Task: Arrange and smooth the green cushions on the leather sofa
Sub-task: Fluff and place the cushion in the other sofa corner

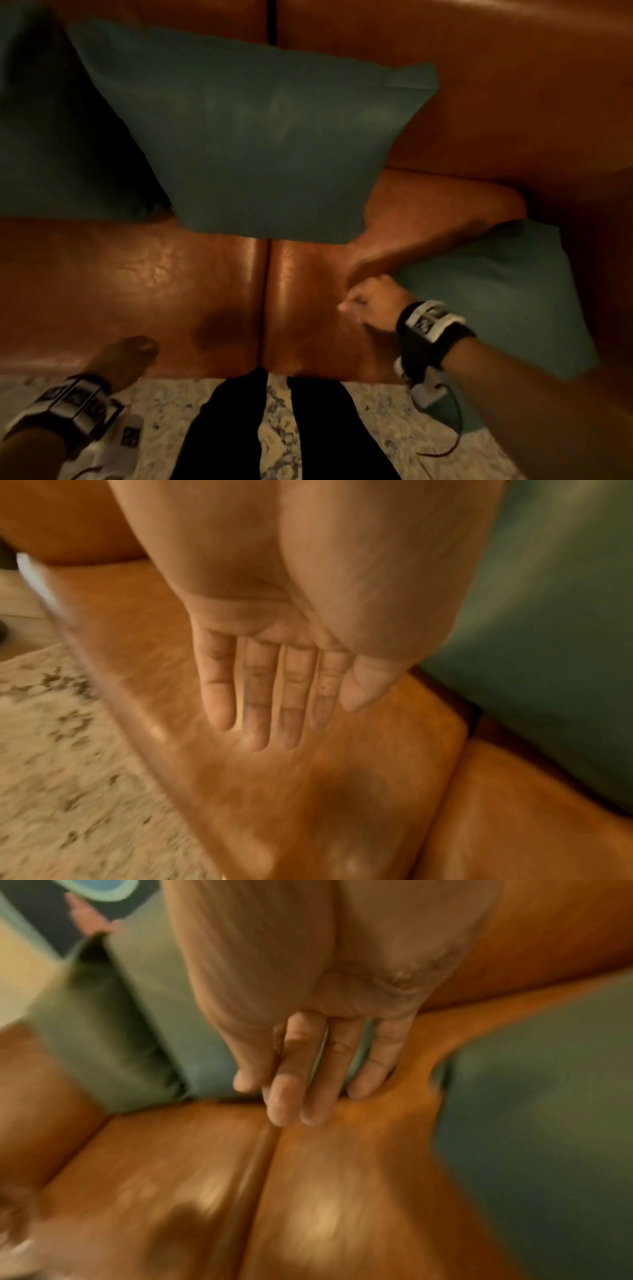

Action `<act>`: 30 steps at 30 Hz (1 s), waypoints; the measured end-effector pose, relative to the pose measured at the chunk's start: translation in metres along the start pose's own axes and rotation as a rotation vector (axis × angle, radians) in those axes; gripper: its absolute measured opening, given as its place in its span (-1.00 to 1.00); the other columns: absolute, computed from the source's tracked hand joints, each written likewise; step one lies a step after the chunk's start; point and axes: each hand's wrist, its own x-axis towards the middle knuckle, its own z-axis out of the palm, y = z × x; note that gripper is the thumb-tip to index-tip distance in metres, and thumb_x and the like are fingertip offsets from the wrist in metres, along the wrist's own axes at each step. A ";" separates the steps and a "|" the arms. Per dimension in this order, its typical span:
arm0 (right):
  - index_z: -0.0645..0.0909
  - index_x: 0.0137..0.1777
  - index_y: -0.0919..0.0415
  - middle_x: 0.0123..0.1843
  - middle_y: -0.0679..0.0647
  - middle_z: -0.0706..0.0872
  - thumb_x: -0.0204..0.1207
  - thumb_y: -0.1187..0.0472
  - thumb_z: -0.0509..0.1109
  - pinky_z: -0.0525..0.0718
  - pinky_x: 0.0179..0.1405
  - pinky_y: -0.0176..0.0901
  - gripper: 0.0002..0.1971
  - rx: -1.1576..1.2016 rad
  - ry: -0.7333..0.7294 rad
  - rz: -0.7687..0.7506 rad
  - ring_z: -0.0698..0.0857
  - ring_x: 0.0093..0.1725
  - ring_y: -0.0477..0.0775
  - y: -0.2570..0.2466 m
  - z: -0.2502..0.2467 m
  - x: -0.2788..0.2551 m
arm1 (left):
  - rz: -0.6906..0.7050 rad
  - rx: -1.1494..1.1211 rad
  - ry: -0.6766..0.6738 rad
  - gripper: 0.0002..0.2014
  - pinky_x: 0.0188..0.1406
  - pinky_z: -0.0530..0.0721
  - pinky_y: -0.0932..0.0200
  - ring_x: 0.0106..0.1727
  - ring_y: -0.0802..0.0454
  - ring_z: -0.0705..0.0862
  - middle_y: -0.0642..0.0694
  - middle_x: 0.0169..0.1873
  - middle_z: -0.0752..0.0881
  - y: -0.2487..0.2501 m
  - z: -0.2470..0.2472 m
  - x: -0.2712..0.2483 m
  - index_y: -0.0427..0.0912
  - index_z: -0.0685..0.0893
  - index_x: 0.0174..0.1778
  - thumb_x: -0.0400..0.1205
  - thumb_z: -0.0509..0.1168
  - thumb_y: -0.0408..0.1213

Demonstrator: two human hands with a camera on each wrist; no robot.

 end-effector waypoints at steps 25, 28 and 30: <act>0.70 -0.20 -0.06 -0.15 -0.01 0.84 0.49 0.15 0.47 0.67 0.04 -0.19 -0.92 0.189 0.502 0.129 0.80 -0.08 0.01 0.168 -0.012 -0.123 | 0.693 0.000 0.145 -0.83 0.01 0.69 0.08 -0.09 -0.08 0.77 -0.14 -0.17 0.82 0.298 0.195 -0.064 -0.12 0.78 -0.10 0.56 0.31 -0.44; 0.61 -0.34 -0.11 -0.15 0.01 0.83 0.47 0.22 0.45 0.54 -0.14 -0.39 -0.77 0.154 0.615 0.202 0.78 -0.06 0.03 0.237 -0.078 -0.113 | 0.685 -0.077 0.244 -0.82 0.09 0.65 0.11 0.04 -0.13 0.76 -0.24 -0.03 0.81 0.350 0.204 -0.040 -0.26 0.79 -0.01 0.56 0.32 -0.49; 0.66 -0.28 -0.03 -0.08 0.06 0.82 0.46 0.26 0.37 0.55 -0.06 -0.36 -0.83 0.142 0.640 0.296 0.76 -0.01 0.12 0.283 -0.117 -0.101 | 0.634 -0.053 0.212 -0.76 0.05 0.55 0.25 0.11 -0.10 0.72 -0.24 0.05 0.78 0.368 0.213 -0.026 -0.33 0.77 0.07 0.57 0.26 -0.54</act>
